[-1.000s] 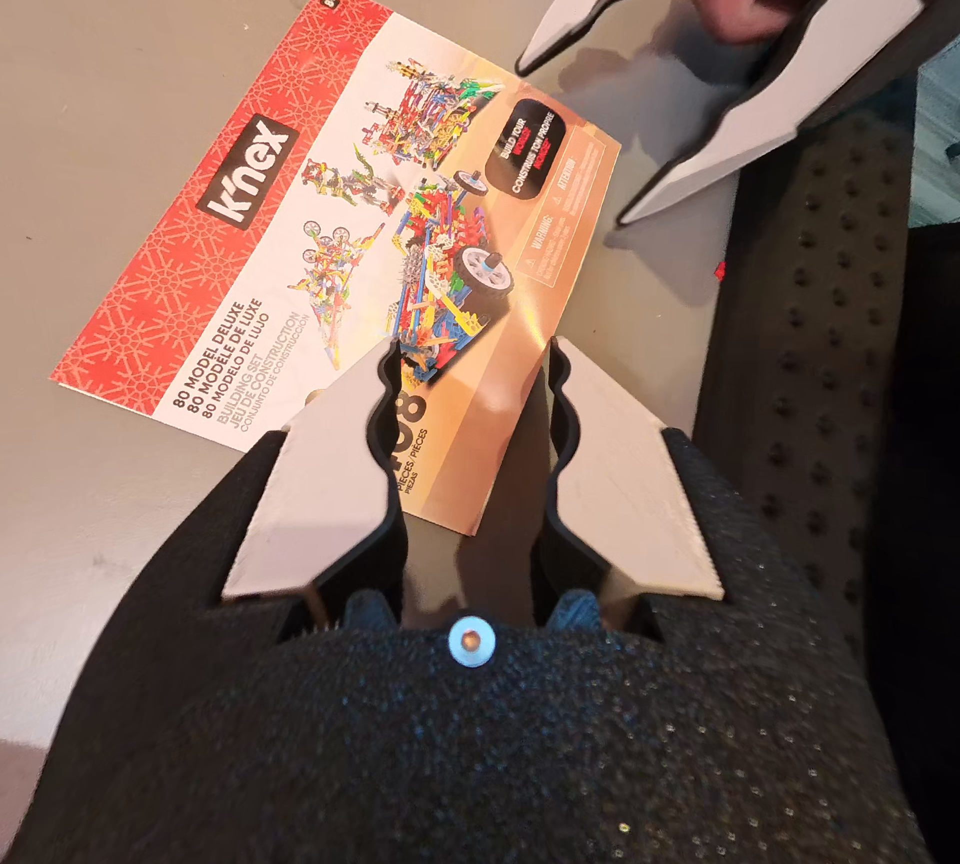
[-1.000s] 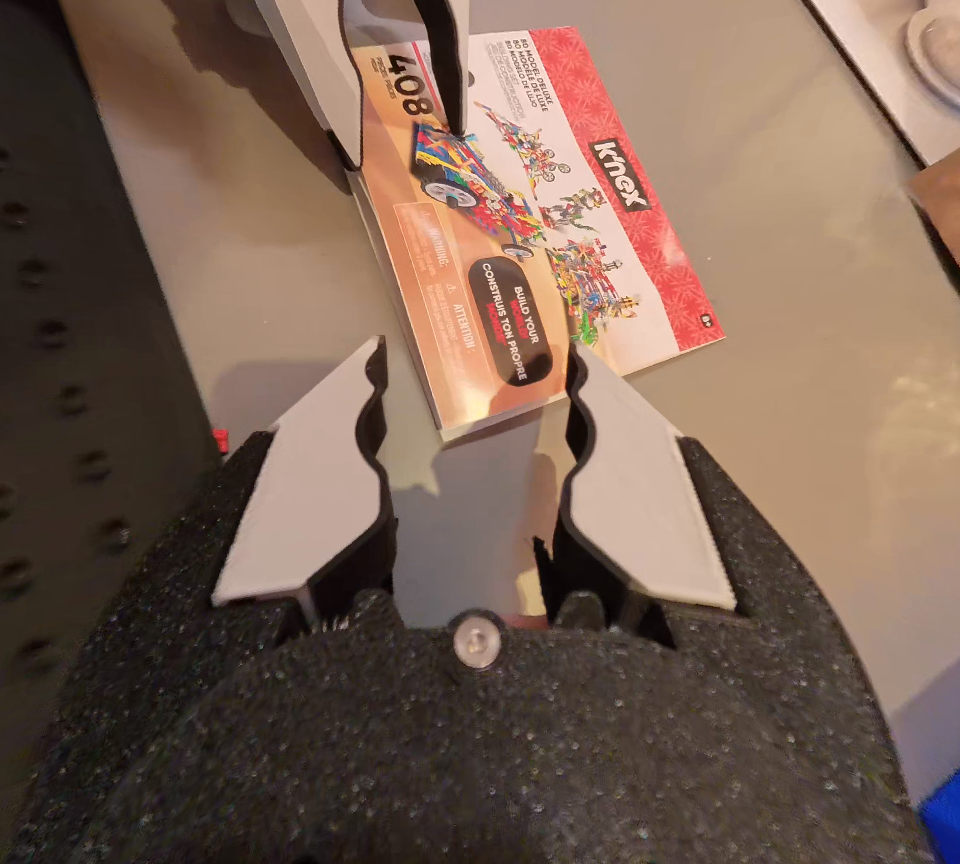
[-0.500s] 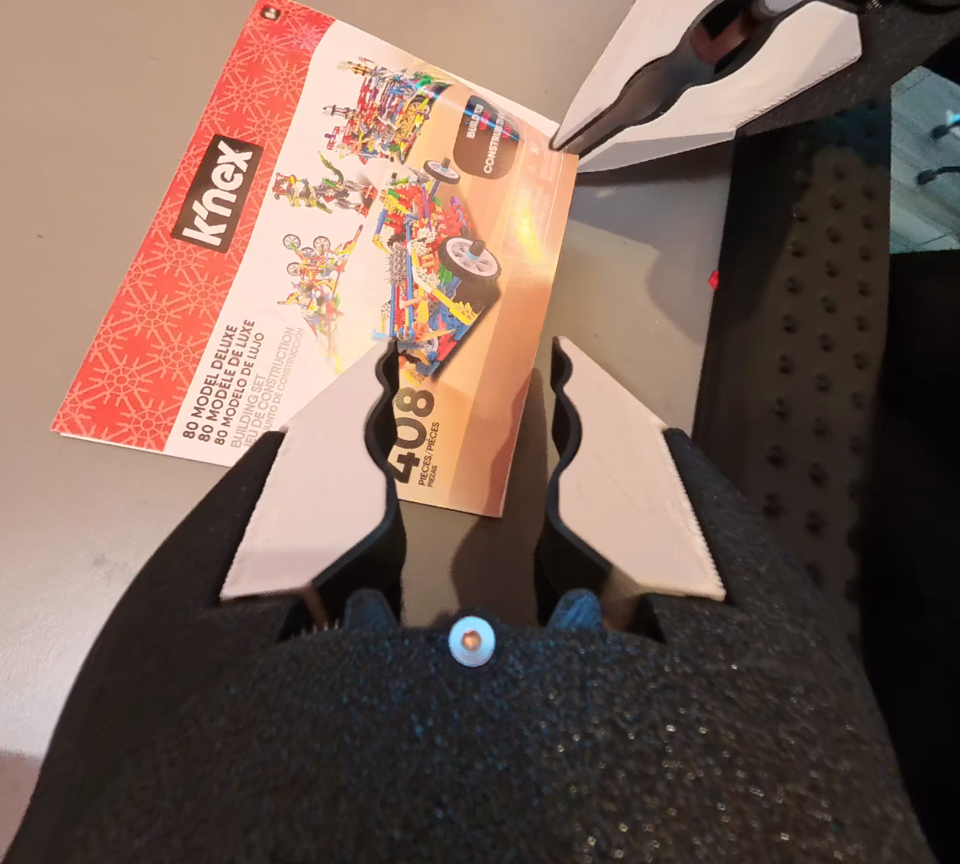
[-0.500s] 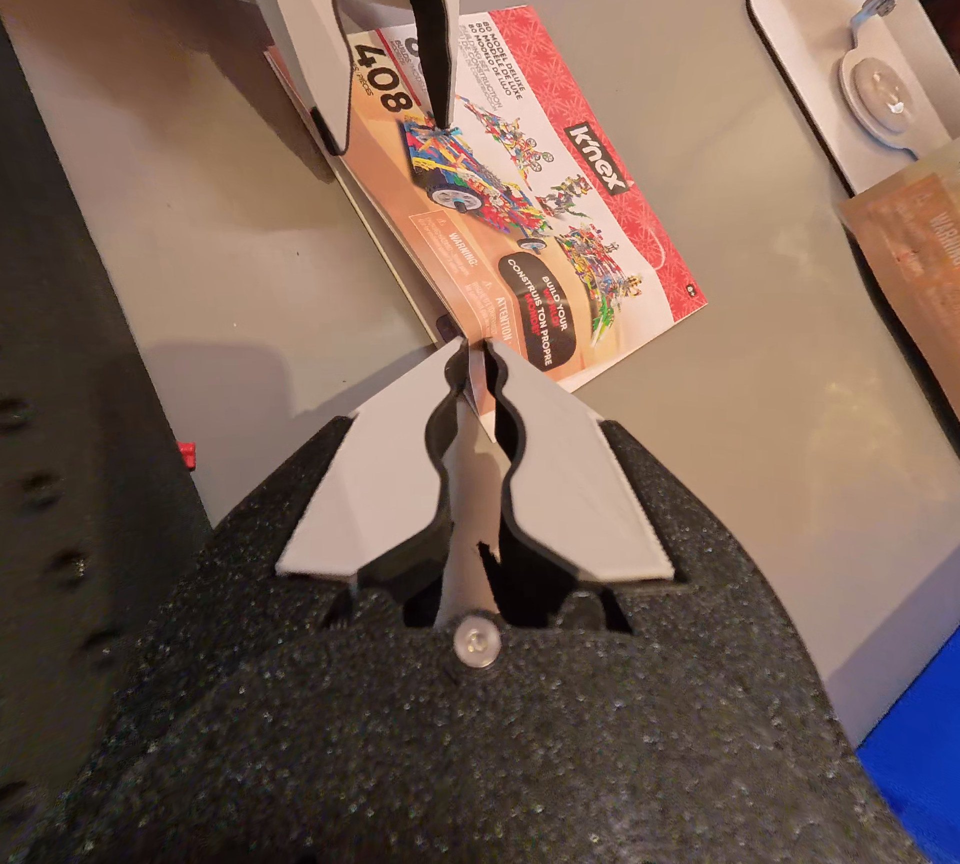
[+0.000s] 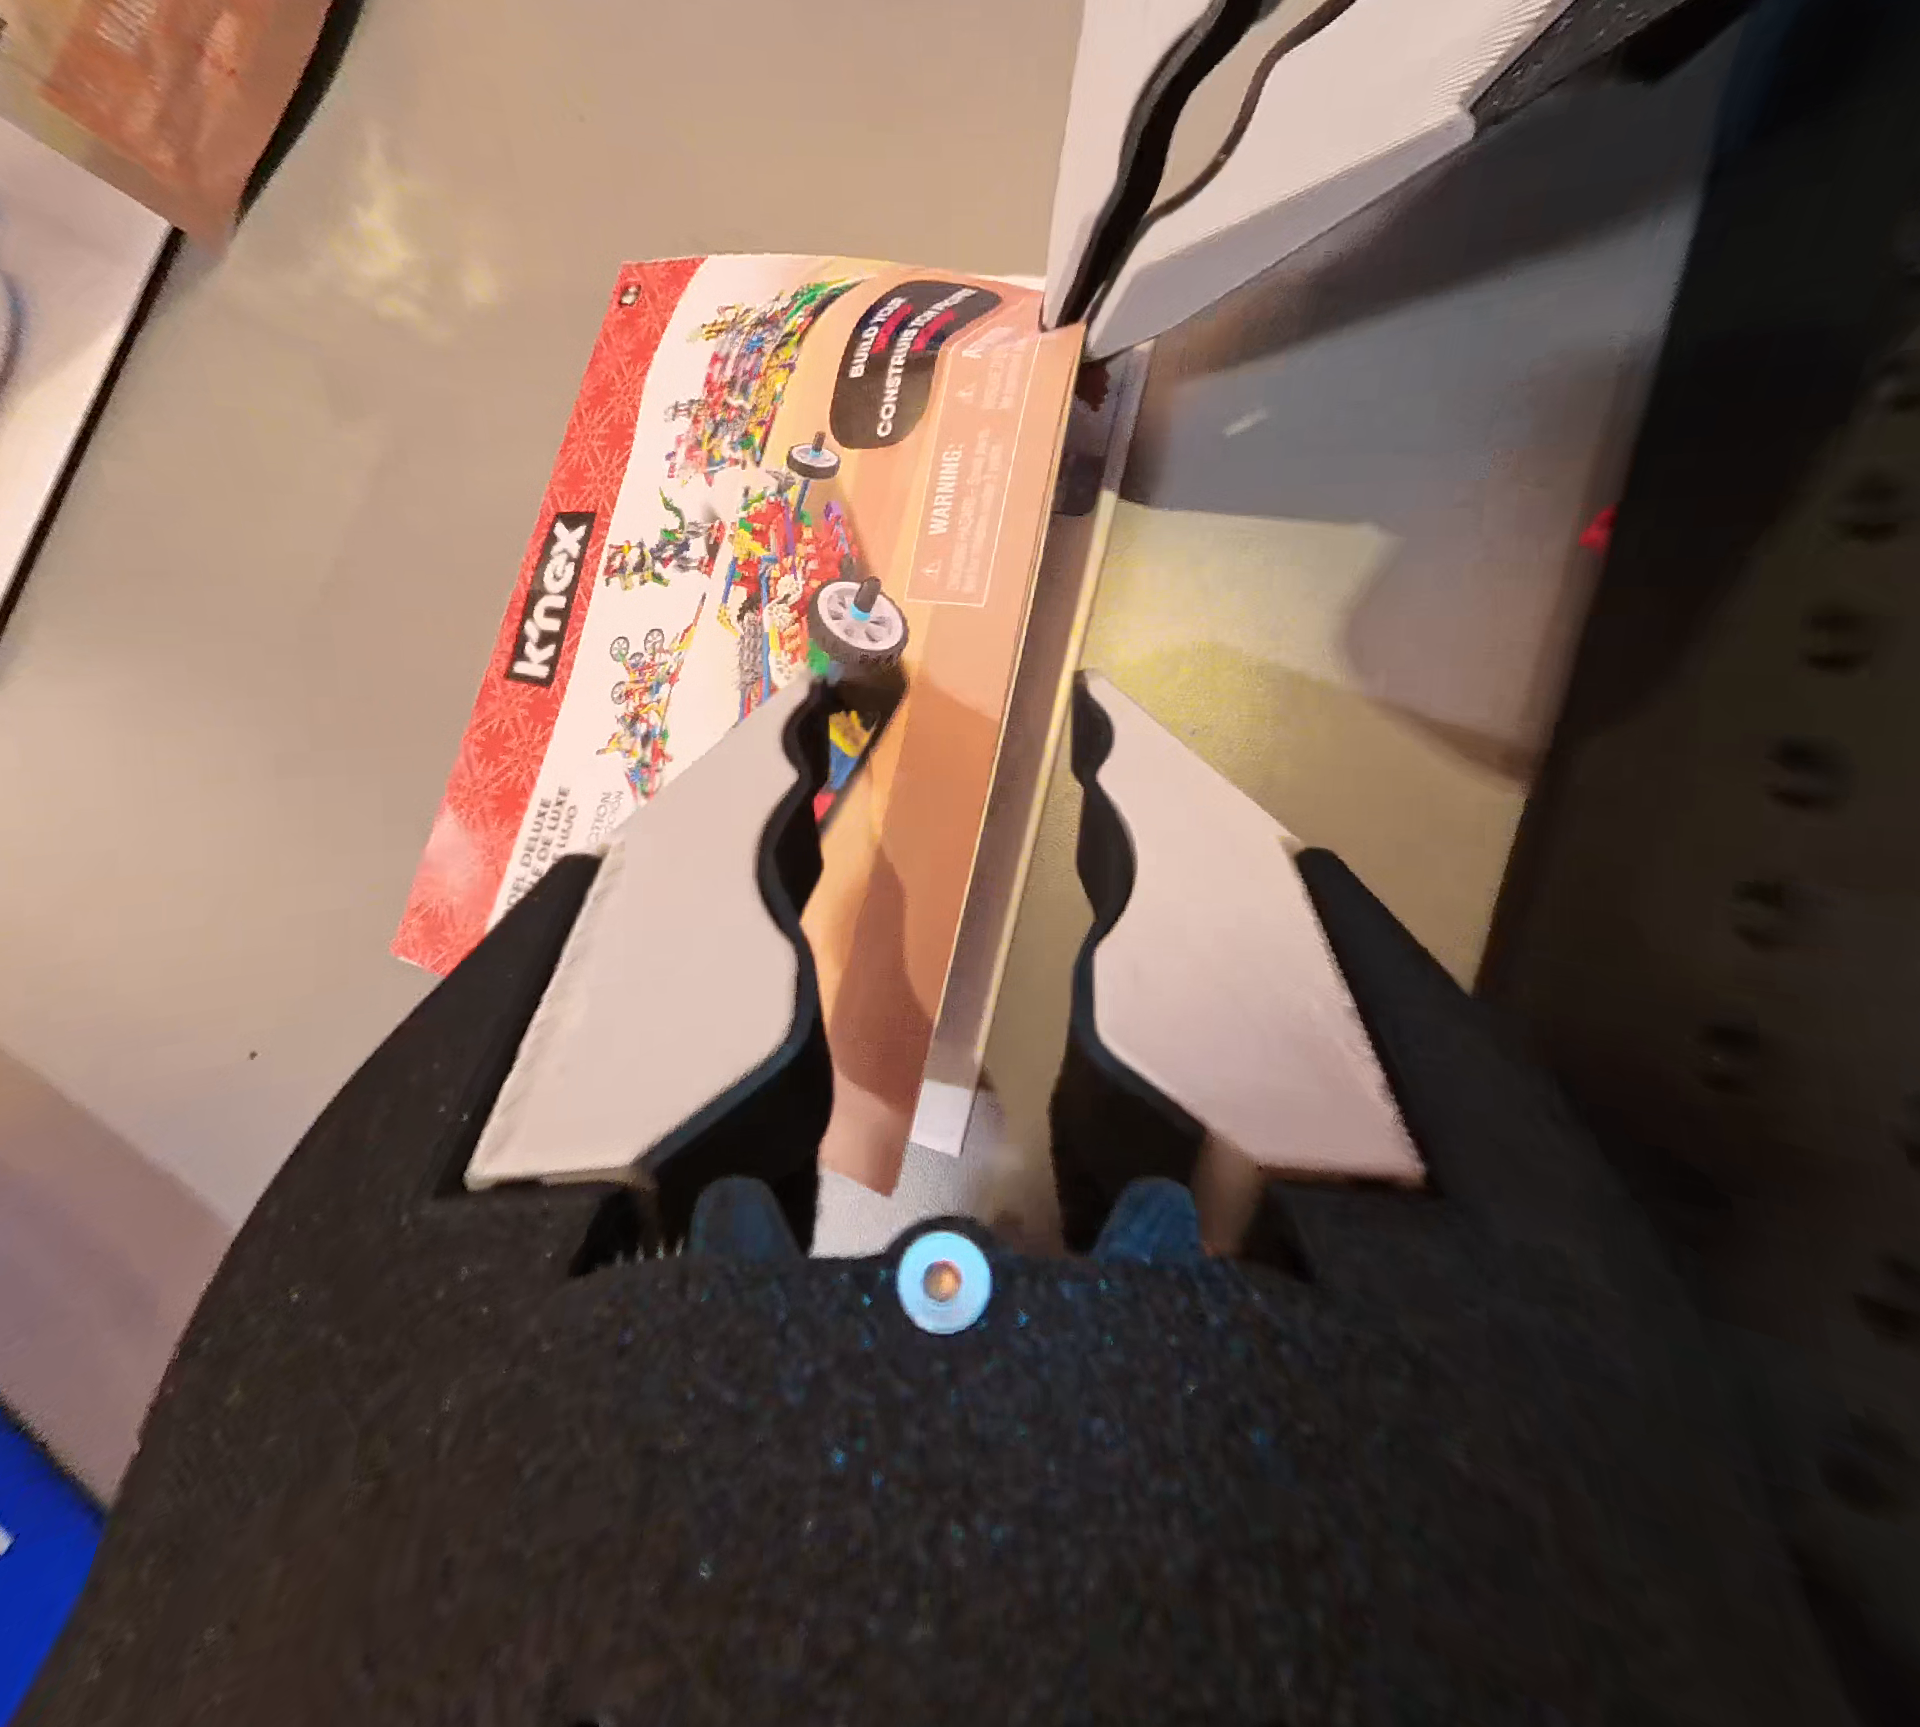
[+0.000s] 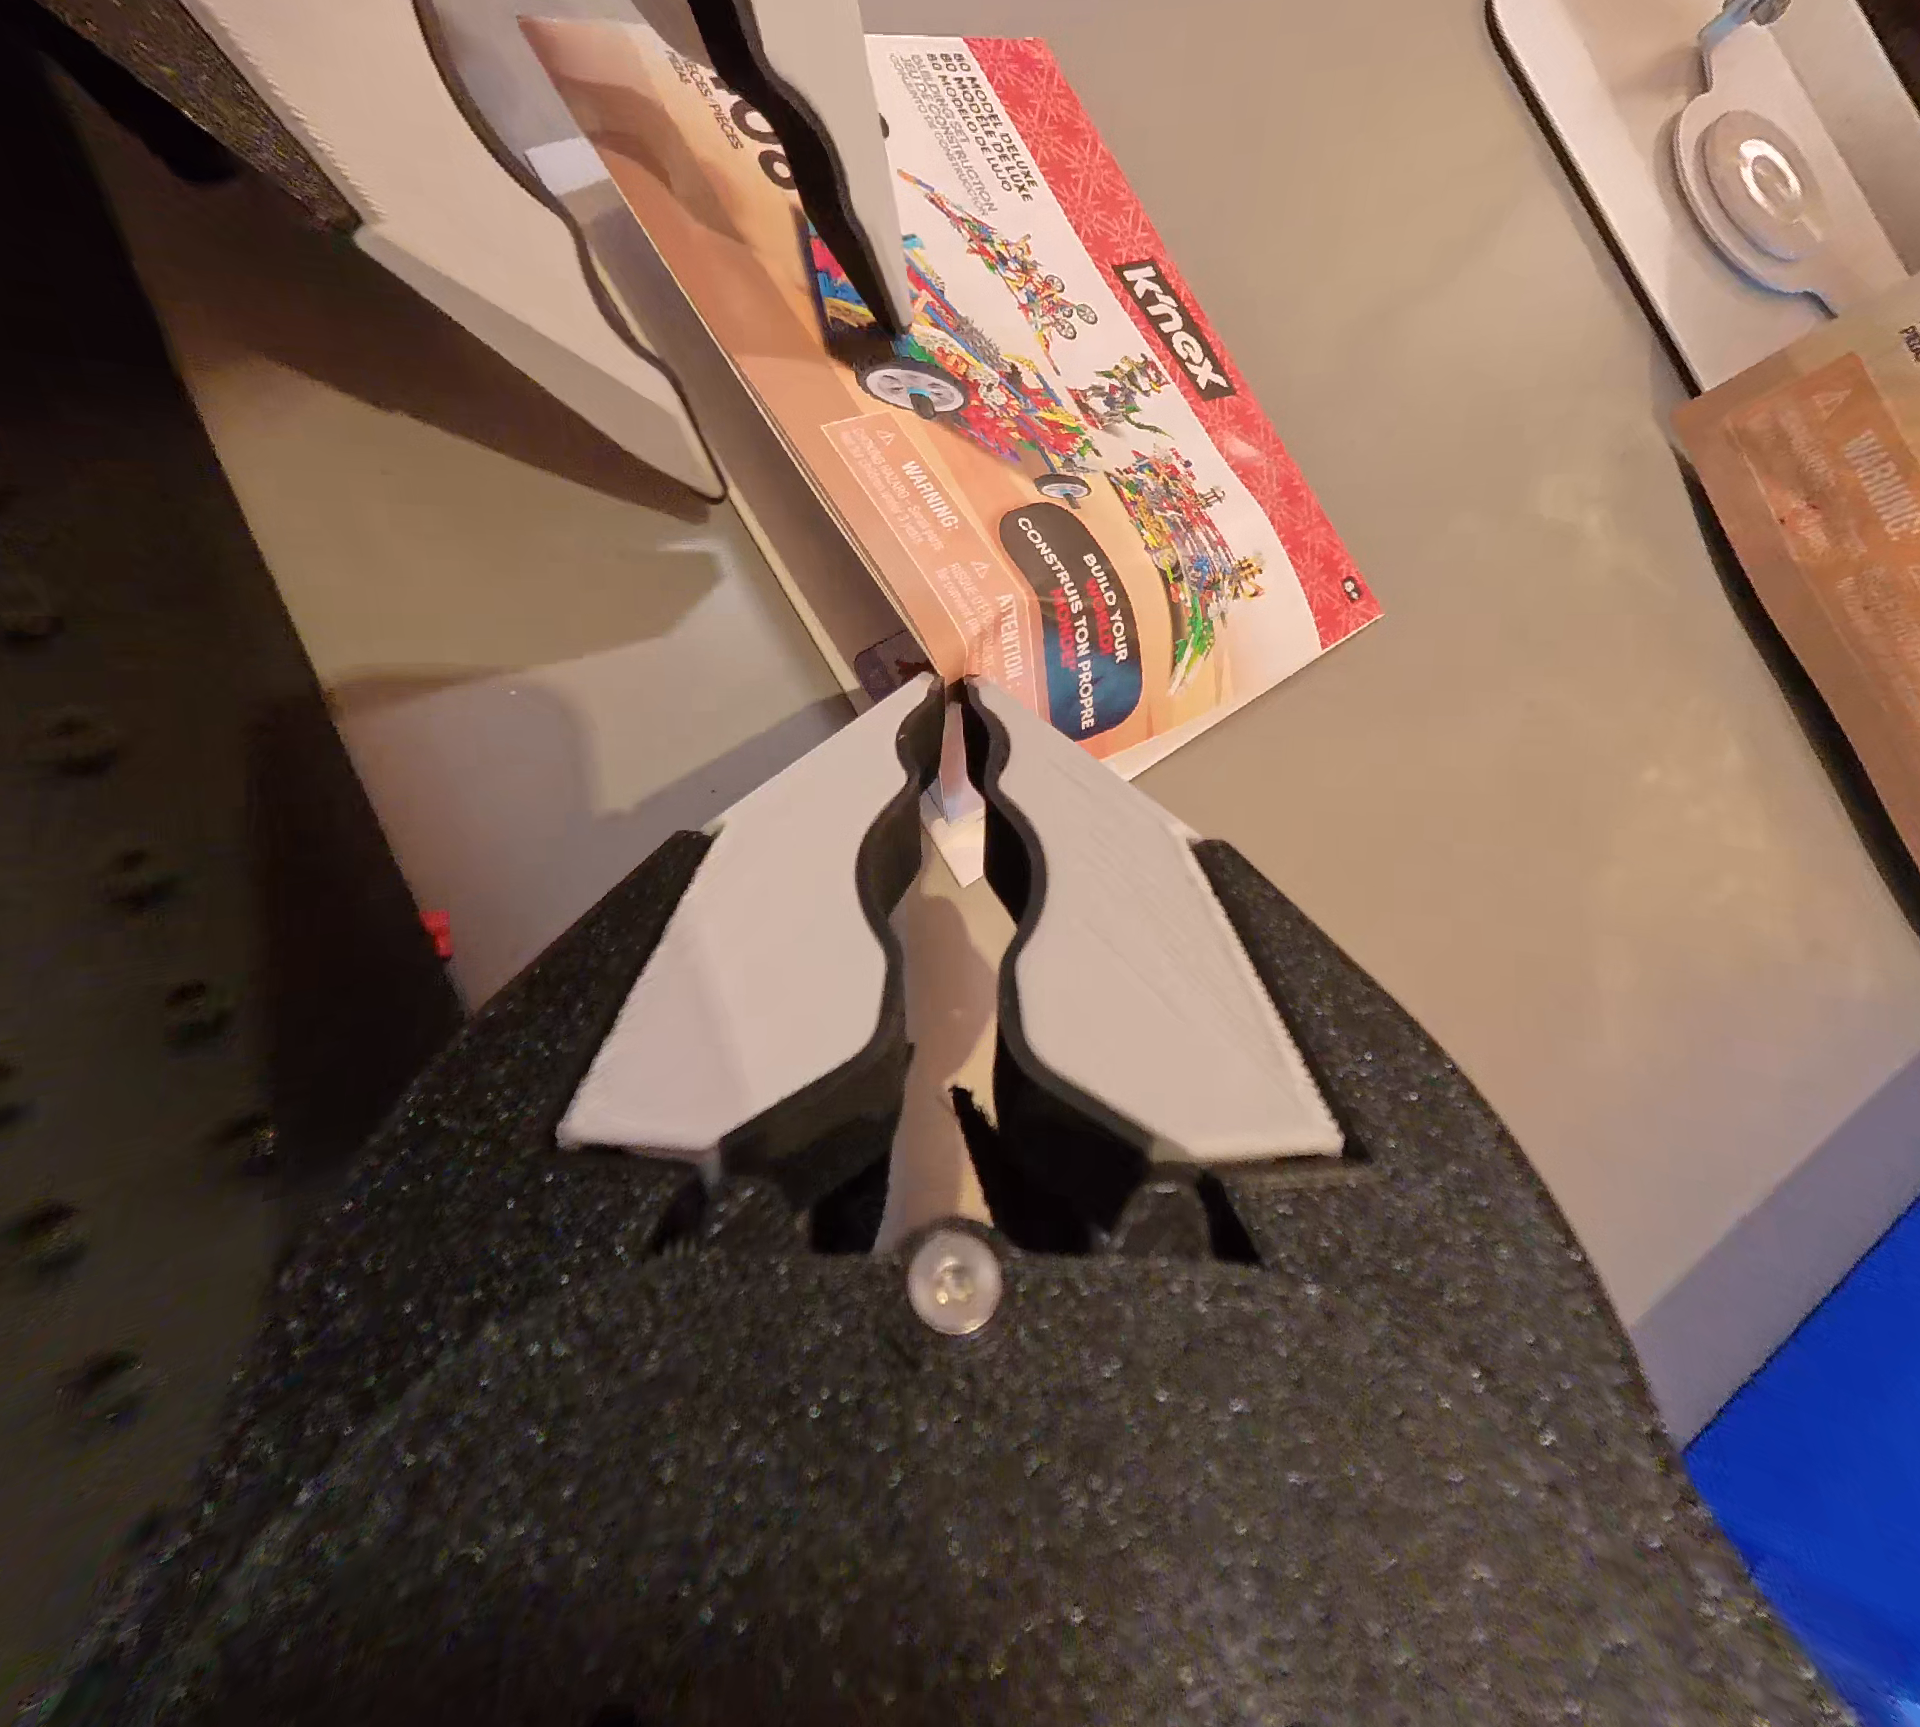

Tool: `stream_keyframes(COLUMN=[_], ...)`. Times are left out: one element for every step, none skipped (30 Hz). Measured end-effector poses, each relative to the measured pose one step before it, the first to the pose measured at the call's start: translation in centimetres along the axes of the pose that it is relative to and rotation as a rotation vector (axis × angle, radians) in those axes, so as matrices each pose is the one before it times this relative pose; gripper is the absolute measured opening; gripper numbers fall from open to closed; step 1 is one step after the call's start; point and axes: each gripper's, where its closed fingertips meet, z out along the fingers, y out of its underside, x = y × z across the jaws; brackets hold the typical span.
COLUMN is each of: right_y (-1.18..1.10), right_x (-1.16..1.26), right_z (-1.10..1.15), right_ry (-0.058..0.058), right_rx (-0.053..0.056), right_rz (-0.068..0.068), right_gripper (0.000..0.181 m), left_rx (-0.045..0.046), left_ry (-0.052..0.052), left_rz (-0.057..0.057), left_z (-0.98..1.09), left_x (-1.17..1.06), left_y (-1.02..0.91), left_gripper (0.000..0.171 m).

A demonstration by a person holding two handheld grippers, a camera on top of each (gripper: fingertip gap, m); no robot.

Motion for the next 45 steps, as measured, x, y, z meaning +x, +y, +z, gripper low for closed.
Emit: stream_keyframes(right_y=[-0.058,-0.057,-0.069,-0.073,-0.083,-0.111,-0.129,-0.125,-0.125,-0.149,-0.235,-0.306,-0.310,-0.325,-0.355,-0.294,-0.134,0.073,0.310,0.533,0.564,0.503,0.463,0.357,0.195,0.278,0.595,0.680,0.251,-0.043,0.002,0.039,0.025,0.030,0.033,0.032,0.044,0.044,0.044,0.022,0.013,0.038,0.063,-0.052,-0.265], right_x=[-0.034,-0.024,-0.041,-0.048,-0.088,-0.120,-0.117,-0.054,0.017,0.111,0.236,0.263,0.140,-0.027,-0.049,-0.128,-0.335,-0.364,-0.264,-0.113,0.076,0.208,0.217,0.093,-0.077,-0.204,-0.227,-0.224,-0.249,-0.196,-0.016,-0.036,-0.041,-0.038,-0.038,-0.048,-0.093,-0.127,-0.092,-0.013,-0.063,-0.103,0.028,0.283,0.561], right_z=[-0.109,-0.118,-0.112,-0.109,-0.090,-0.087,-0.073,-0.085,-0.089,-0.144,-0.244,-0.367,-0.435,-0.475,-0.500,-0.438,-0.302,-0.096,0.117,0.338,0.470,0.564,0.656,0.644,0.548,0.545,0.575,0.523,0.238,-0.014,-0.032,-0.026,-0.025,-0.029,-0.032,-0.037,-0.041,-0.050,-0.052,-0.018,-0.029,-0.061,-0.095,-0.101,-0.177], right_ry=[-0.0001,0.0002,-0.0001,-0.0005,-0.0021,-0.0024,-0.0008,0.0026,0.0057,0.0091,0.0163,0.0146,0.0038,-0.0067,-0.0063,-0.0091,-0.0220,-0.0231,-0.0174,-0.0084,0.0041,0.0133,0.0118,0.0045,-0.0034,-0.0133,-0.0173,-0.0147,-0.0171,-0.0178,-0.0057,-0.0041,-0.0042,-0.0047,-0.0042,-0.0039,-0.0071,-0.0111,-0.0095,-0.0060,-0.0109,-0.0169,-0.0152,-0.0085,0.0026], right_rx=[-0.0025,-0.0011,-0.0002,0.0005,0.0005,0.0015,0.0022,0.0023,0.0031,0.0075,0.0153,0.0195,0.0175,0.0188,0.0217,0.0198,0.0123,0.0030,-0.0084,-0.0214,-0.0256,-0.0233,-0.0252,-0.0245,-0.0141,-0.0164,-0.0325,-0.0337,-0.0056,0.0094,0.0048,0.0035,0.0022,-0.0003,-0.0011,-0.0008,-0.0017,-0.0024,-0.0017,-0.0012,-0.0028,-0.0039,-0.0010,0.0063,0.0189], right_rz=[-0.0027,-0.0028,-0.0010,0.0004,0.0011,-0.0011,-0.0028,-0.0023,-0.0007,0.0013,0.0049,0.0108,0.0164,0.0152,0.0084,0.0035,0.0020,0.0026,0.0058,0.0083,0.0027,0.0004,0.0067,0.0038,-0.0039,0.0023,0.0101,0.0091,0.0106,0.0210,0.0201,0.0095,0.0063,0.0065,0.0029,-0.0008,0.0012,0.0020,0.0025,0.0065,0.0065,-0.0001,0.0055,0.0258,0.0384], right_gripper=[0.000,0.000,0.000,0.000,0.000,0.000,0.000,0.000,0.000,0.000,0.001,0.003,0.007,0.014,0.016,0.016,0.017,0.017,0.017,0.017,0.017,0.017,0.017,0.016,0.015,0.010,0.002,0.000,0.000,0.000,0.000,0.000,0.000,0.000,0.000,0.000,0.000,0.000,0.000,0.000,0.000,0.000,0.000,0.000,0.007], left_rx=[0.00077,-0.00753,-0.00636,0.00021,-0.00015,0.00236,0.00645,0.00840,0.00665,-0.00056,0.00175,0.00962,0.00257,-0.00108,0.00277,0.00124,-0.00080,-0.00346,0.00133,0.00481,0.00071,-0.00034,0.01263,0.01264,0.00245,0.00196,0.00716,0.00139,-0.01257,-0.01592,-0.01637,-0.01453,-0.00761,-0.01929,-0.03320,-0.03398,-0.04245,-0.03862,-0.01710,-0.02241,-0.01476,0.01695,0.01436,0.01229,0.02119], left_ry=[-0.0064,-0.0022,-0.0126,-0.0046,-0.0074,-0.0046,-0.0012,-0.0105,-0.0092,0.0106,0.0060,-0.0038,0.0018,0.0072,0.0029,-0.0015,0.0063,0.0182,0.0160,0.0223,0.0322,0.0320,0.0248,0.0227,0.0244,0.0225,-0.0057,-0.0182,-0.0144,-0.0225,-0.0262,-0.0128,-0.0141,-0.0176,-0.0168,-0.0217,-0.0162,-0.0015,-0.0070,0.0068,0.0059,-0.0009,0.0122,0.0082,-0.0054], left_rz=[-0.0074,-0.0134,-0.0079,0.0060,0.0044,0.0060,0.0131,0.0163,0.0101,-0.0013,-0.0085,-0.0020,-0.0004,-0.0059,-0.0078,-0.0010,0.0010,-0.0062,-0.0180,-0.0223,-0.0194,-0.0175,-0.0190,-0.0168,-0.0114,-0.0081,0.0040,0.0151,0.0194,0.0257,0.0211,0.0136,0.0109,0.0082,0.0132,0.0219,0.0143,0.0111,0.0144,0.0019,0.0074,0.0102,-0.0057,-0.0020,0.0058], left_z=[-0.046,-0.070,-0.101,-0.150,-0.149,-0.144,-0.172,-0.203,-0.176,-0.114,-0.096,-0.174,-0.129,-0.100,-0.138,-0.160,-0.153,-0.124,-0.164,-0.210,-0.210,-0.235,-0.347,-0.422,-0.384,-0.422,-0.471,-0.372,-0.092,0.144,0.337,0.554,0.712,0.886,1.013,1.148,1.317,1.368,1.337,1.264,0.967,0.586,0.333,0.065,-0.160], left_x=[-0.012,-0.039,-0.184,-0.012,-0.021,0.045,0.131,0.020,-0.017,0.156,-0.016,-0.217,-0.193,-0.162,-0.219,-0.242,-0.148,-0.049,-0.174,-0.158,-0.064,-0.112,-0.243,-0.362,-0.401,-0.498,-0.970,-1.237,-1.274,-1.469,-1.539,-1.312,-1.284,-1.243,-1.119,-1.065,-0.850,-0.502,-0.422,-0.067,0.065,0.096,0.293,0.224,0.000], left_y=[0.034,0.158,0.155,0.093,0.086,0.048,-0.046,-0.141,-0.184,-0.120,-0.160,-0.276,-0.195,-0.135,-0.197,-0.214,-0.236,-0.204,-0.306,-0.415,-0.422,-0.454,-0.669,-0.725,-0.612,-0.650,-0.759,-0.654,-0.340,-0.159,-0.090,-0.086,-0.125,0.106,0.358,0.468,0.703,0.696,0.429,0.530,0.348,-0.173,-0.194,-0.231,-0.379], left_gripper=[0.040,0.036,0.034,0.033,0.032,0.030,0.023,0.017,0.011,0.006,0.002,0.000,0.000,0.000,0.000,0.000,0.000,0.000,0.000,0.000,0.000,0.000,0.000,0.000,0.000,0.000,0.000,0.000,0.000,0.000,0.000,0.000,0.000,0.000,0.000,0.000,0.000,0.000,0.000,0.000,0.000,0.000,0.000,0.000,0.000])
